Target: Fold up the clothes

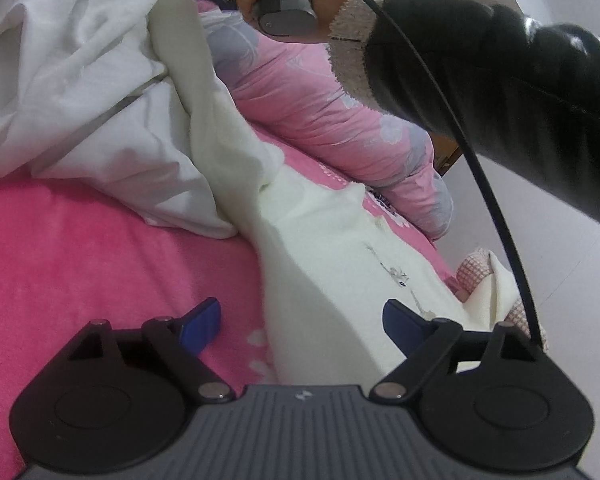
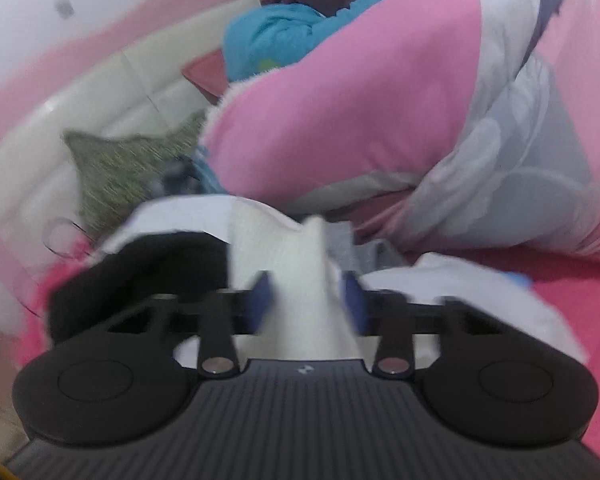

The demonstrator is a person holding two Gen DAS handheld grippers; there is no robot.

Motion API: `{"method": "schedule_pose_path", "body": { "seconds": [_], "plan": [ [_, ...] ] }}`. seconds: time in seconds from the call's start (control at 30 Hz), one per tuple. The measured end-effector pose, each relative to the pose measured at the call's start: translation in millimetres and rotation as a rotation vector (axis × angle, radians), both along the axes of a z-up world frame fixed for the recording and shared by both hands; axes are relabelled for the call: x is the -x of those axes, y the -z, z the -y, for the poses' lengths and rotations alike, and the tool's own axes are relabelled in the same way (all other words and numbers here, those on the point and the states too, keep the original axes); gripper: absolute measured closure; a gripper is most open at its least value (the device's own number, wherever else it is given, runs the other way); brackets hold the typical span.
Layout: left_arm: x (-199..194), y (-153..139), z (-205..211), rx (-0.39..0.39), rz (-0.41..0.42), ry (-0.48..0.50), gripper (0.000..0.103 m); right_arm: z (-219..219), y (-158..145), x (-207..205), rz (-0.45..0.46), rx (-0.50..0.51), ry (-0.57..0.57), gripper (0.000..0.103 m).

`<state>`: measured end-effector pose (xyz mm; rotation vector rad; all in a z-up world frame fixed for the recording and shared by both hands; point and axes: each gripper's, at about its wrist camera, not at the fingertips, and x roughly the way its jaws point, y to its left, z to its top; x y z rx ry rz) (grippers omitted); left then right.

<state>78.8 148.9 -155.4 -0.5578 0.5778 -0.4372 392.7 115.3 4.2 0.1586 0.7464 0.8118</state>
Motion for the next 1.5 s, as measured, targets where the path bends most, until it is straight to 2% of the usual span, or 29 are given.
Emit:
{"method": "schedule_pose_path", "body": {
  "seconds": [0.23,0.43,0.5,0.57,0.63,0.73,0.8,0.87,0.9,1.03,1.2,1.4,1.5],
  "plan": [
    [1,0,0,-0.001,0.005,-0.009,0.017,20,-37,44,0.138,-0.112,-0.028,0.099],
    [3,1,-1,0.002,0.007,-0.017,0.017,34,-77,105,0.284,-0.246,-0.055,0.099],
    [3,1,-2,0.003,0.007,-0.021,0.017,20,-80,124,0.352,-0.211,-0.104,0.099],
    [3,1,-1,0.001,0.008,-0.022,0.017,-7,-71,139,0.391,-0.125,-0.192,0.095],
    [2,1,1,0.002,0.008,-0.023,0.017,-38,-57,151,0.370,-0.011,-0.321,0.093],
    [-1,1,5,0.008,0.007,-0.027,0.017,-63,-48,168,0.372,0.129,-0.439,0.085],
    [-2,2,6,0.009,0.008,-0.028,0.017,-43,-62,170,0.392,0.077,-0.412,0.070],
    [-3,2,7,0.009,0.009,-0.029,0.017,-24,-77,172,0.412,0.025,-0.385,0.062],
    [-3,2,7,0.011,0.009,-0.030,0.017,-14,-84,173,0.421,-0.001,-0.372,0.062],
    [-1,2,4,0.006,0.014,-0.034,0.017,65,-109,174,0.394,-0.088,-0.179,0.062],
    [0,1,4,-0.010,0.024,-0.042,0.017,195,-121,211,0.412,-0.072,0.120,0.062],
    [1,1,5,-0.033,0.039,-0.057,0.017,335,-98,279,0.360,-0.025,0.473,0.064],
    [6,-4,5,-0.059,0.062,-0.077,0.017,399,-79,316,0.305,-0.037,0.626,0.066]
  ]
}}
